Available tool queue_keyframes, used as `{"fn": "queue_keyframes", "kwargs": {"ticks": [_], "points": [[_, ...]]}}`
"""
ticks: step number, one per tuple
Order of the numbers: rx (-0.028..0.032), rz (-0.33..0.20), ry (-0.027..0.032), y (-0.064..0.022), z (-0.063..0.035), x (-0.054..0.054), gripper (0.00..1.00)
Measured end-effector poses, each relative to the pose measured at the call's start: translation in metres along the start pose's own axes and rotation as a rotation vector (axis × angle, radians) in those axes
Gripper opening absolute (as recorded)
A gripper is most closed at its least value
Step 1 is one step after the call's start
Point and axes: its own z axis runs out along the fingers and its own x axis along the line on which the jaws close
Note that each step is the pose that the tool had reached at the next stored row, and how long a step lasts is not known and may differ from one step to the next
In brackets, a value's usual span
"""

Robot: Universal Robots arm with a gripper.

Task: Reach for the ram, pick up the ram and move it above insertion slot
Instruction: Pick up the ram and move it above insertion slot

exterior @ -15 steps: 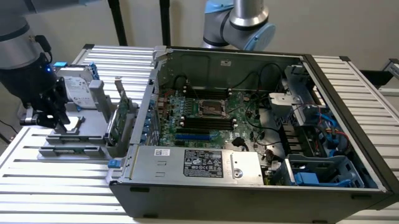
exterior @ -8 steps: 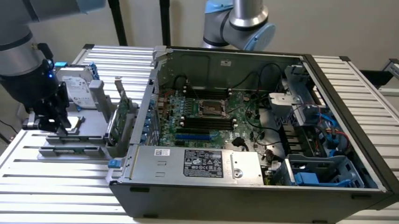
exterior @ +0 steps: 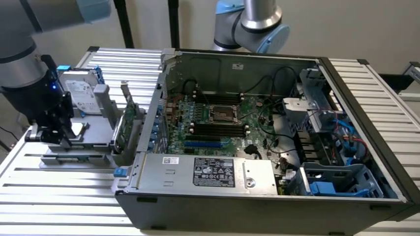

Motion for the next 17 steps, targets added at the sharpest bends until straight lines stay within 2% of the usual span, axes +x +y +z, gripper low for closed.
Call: {"fn": "queue_keyframes", "kwargs": {"ticks": [10,17], "points": [[0.0001,0.009,-0.0002,0.0003,0.0201,0.005,0.31],[-0.0009,0.01,-0.0001,-0.0003,0.0278,0.007,0.31]]}}
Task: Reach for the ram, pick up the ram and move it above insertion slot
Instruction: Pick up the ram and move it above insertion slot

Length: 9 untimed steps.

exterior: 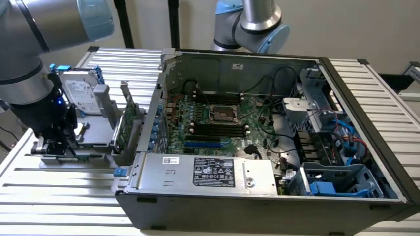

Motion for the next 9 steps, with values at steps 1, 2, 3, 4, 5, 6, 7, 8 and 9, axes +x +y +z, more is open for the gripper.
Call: {"fn": "queue_keyframes", "kwargs": {"ticks": [1,2,3,4,5,6,7,8,9], "points": [[-0.0006,0.0,0.0,-0.0003,0.0006,0.0,0.31],[-0.001,0.0,-0.0001,-0.0006,0.0013,0.001,0.31],[-0.0012,0.001,-0.0001,-0.001,0.002,0.001,0.31],[-0.0014,0.001,-0.0001,-0.0012,0.0031,0.001,0.31],[-0.0015,0.001,-0.0001,-0.0013,0.0045,0.001,0.31],[-0.0014,0.001,-0.0002,-0.0015,0.0063,0.001,0.31],[-0.0015,0.001,-0.0001,-0.0016,0.008,0.001,0.31],[-0.0014,0.001,-0.0002,-0.0016,0.01,0.001,0.31],[-0.0015,0.001,-0.0001,-0.0017,0.0118,0.001,0.31]]}}
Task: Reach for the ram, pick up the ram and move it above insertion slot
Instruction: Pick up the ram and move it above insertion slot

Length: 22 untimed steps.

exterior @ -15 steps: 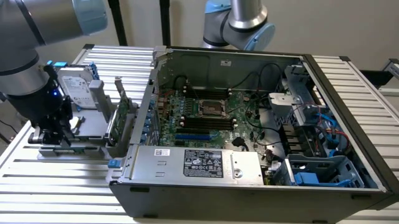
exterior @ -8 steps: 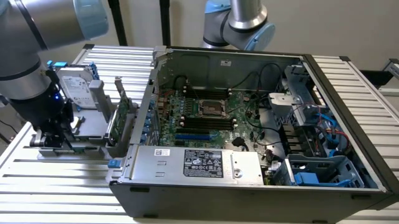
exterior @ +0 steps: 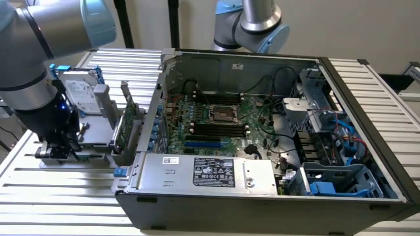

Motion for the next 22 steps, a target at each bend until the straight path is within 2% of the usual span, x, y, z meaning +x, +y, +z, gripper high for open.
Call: {"fn": "queue_keyframes", "kwargs": {"ticks": [5,16,17,19,22], "points": [[-0.0002,0.0,0.0,-0.0003,0.0069,0.0,0.31],[-0.0018,0.0,-0.0016,-0.0016,0.0111,0.0001,0.31],[-0.0017,0.0,-0.0017,-0.0016,0.0111,0.0001,0.29],[-0.0016,0.0,-0.0018,-0.0016,0.0112,0.0001,0.16],[-0.002,0.0,-0.002,-0.0016,0.0112,0.0001,0.13]]}}
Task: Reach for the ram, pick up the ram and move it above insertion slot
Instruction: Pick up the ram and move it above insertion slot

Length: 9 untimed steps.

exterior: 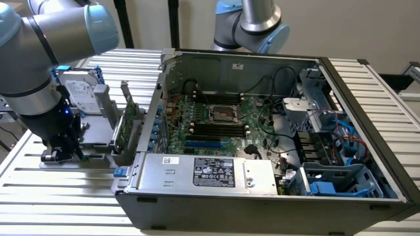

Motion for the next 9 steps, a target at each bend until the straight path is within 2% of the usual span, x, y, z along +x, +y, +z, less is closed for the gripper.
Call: {"fn": "queue_keyframes", "kwargs": {"ticks": [9], "points": [[-0.0002,0.0,0.0,0.0,0.0001,0.0,0.13]]}}
